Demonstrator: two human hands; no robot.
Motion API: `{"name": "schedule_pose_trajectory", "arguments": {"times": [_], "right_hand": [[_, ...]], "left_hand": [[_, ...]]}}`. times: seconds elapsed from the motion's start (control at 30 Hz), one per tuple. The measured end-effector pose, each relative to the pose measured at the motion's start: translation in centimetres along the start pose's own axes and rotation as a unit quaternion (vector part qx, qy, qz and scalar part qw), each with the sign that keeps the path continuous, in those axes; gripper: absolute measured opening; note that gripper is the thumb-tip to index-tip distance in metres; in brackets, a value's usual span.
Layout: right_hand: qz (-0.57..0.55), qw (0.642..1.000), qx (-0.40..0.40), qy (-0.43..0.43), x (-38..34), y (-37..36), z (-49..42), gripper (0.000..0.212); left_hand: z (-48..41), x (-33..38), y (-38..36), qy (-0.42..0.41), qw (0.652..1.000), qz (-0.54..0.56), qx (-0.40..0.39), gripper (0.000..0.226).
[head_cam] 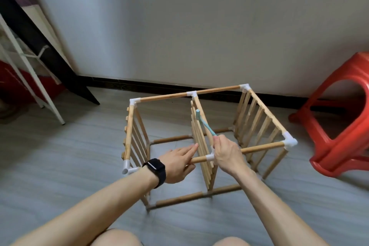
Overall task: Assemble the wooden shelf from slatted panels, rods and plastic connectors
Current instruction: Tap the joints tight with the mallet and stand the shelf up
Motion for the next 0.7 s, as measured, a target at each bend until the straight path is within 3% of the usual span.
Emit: {"name": "schedule_pose_trajectory", "arguments": {"times": [0.13, 0.23, 0.37, 0.47, 0.63, 0.67, 0.7], "right_hand": [[-0.104, 0.985, 0.141, 0.003, 0.5, 4.0, 4.2, 0.040], [-0.113, 0.982, 0.148, -0.036, 1.6, 5.4, 9.1, 0.044], [-0.068, 0.994, 0.054, -0.062, 2.8, 4.5, 13.2, 0.044], [-0.018, 0.998, 0.054, -0.012, 2.5, 5.2, 14.2, 0.041], [-0.029, 0.961, 0.253, 0.105, -1.1, 9.2, 15.0, 0.026], [0.005, 0.967, 0.231, 0.105, -1.3, 8.8, 14.6, 0.022], [0.067, 0.982, 0.150, 0.090, -1.3, 7.5, 13.8, 0.020]], "left_hand": [[-1.3, 1.2, 1.6, -0.018, 0.994, -0.112, 0.010, 0.109], [-3.3, 2.9, 3.1, -0.042, 0.982, -0.176, 0.046, 0.124], [-5.3, 4.5, 2.5, -0.029, 0.980, -0.194, 0.041, 0.106], [-5.3, 5.1, 2.6, -0.033, 0.985, -0.155, 0.065, 0.094], [-5.1, 5.2, 2.6, -0.046, 0.989, -0.113, 0.089, 0.087], [-5.1, 5.2, 2.7, -0.048, 0.989, -0.108, 0.093, 0.087], [-5.0, 5.2, 2.7, -0.050, 0.988, -0.106, 0.097, 0.086]]}}
Point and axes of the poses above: each hand's wrist, its own z-axis away from the middle knuckle, its own y-axis out of the back of the hand, x = y × z, the point moved 6 cm from there along -z, towards the middle knuckle, and after that the axes turned 12 degrees about y, right-handed, at the moved point
